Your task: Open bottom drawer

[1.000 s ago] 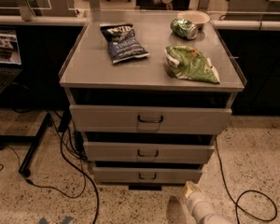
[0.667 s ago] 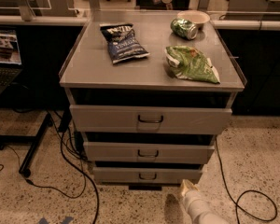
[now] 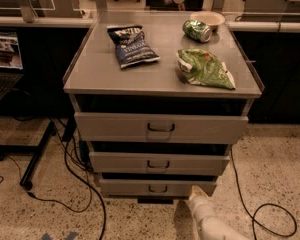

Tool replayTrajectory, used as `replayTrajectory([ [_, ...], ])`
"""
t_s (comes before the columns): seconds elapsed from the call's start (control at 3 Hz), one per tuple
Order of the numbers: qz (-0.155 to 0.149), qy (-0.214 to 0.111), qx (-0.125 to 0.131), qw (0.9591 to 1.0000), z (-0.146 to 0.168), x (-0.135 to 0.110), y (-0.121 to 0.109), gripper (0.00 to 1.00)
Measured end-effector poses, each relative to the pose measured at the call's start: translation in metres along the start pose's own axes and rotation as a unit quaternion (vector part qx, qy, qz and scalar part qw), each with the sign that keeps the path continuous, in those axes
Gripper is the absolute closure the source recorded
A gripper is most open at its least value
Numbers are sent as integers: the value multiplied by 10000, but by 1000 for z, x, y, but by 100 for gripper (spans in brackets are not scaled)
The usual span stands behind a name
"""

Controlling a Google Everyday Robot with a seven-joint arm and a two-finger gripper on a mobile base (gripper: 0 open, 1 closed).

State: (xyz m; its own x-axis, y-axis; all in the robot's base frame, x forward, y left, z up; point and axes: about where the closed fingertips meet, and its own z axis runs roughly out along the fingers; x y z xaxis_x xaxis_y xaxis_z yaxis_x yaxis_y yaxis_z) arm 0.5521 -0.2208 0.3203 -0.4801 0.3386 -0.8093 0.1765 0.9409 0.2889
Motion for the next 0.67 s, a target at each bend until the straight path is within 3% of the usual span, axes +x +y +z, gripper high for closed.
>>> replayTrajectory([
  [0.67,-1,124,385,9992,42,14,-18,100],
])
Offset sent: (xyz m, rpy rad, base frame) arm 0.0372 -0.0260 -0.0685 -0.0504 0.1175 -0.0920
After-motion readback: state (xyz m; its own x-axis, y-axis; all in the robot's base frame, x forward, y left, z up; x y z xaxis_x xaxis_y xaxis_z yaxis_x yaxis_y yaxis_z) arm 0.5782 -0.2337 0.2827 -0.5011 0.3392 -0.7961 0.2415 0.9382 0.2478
